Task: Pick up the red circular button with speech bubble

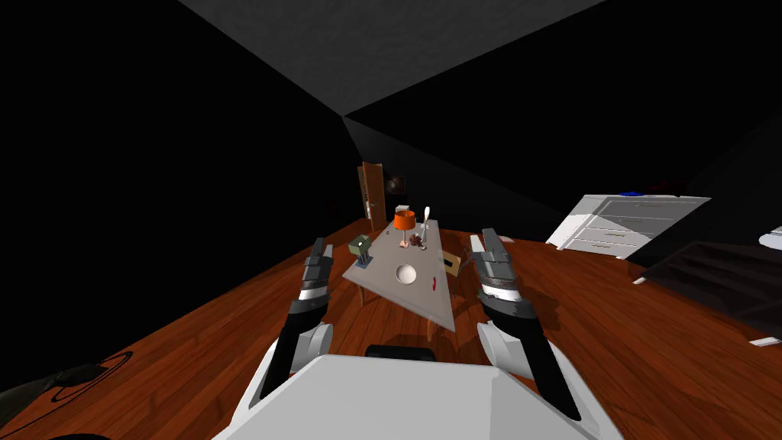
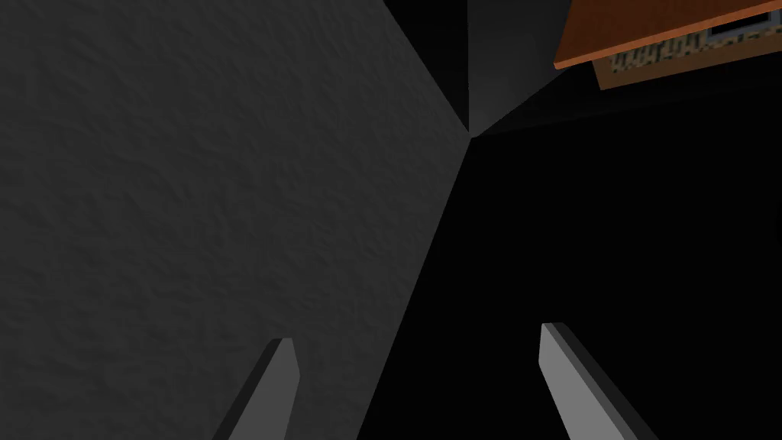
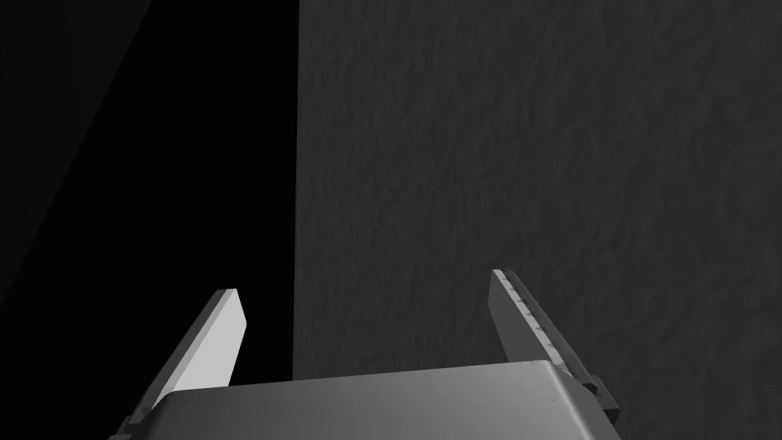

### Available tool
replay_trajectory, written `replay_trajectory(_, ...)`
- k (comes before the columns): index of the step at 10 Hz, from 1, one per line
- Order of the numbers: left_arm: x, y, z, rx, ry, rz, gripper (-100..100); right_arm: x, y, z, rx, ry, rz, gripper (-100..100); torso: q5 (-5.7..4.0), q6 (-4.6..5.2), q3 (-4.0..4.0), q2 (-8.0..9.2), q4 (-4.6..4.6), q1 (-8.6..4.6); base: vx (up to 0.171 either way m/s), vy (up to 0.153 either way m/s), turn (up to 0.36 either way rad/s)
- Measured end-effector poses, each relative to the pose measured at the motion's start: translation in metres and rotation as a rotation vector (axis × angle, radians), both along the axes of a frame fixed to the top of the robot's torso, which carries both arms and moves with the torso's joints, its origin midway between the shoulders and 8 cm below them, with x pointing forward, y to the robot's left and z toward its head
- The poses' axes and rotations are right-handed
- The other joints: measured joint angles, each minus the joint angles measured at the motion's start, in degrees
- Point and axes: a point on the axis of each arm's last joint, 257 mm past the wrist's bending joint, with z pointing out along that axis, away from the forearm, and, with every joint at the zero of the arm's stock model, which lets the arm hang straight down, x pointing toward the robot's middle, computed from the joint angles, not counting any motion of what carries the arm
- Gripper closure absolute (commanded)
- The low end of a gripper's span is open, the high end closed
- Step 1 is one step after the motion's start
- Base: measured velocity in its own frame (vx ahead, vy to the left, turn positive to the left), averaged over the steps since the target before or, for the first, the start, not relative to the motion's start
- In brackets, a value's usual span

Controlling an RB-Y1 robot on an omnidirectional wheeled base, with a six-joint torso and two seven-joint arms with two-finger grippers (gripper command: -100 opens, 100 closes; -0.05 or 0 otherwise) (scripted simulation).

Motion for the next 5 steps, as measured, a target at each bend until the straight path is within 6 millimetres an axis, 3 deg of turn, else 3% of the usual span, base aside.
replay_trajectory(5, 0.0, 0.0, 0.0, 0.0, 0.0, 0.0, 0, 0.033, 0.016, -0.046, -0.055, 0.146, 0.049, -100, 0.06, -0.02, 0.11, 0.2, 0.04, 0.25, -0.054, 0.063, 0.164)
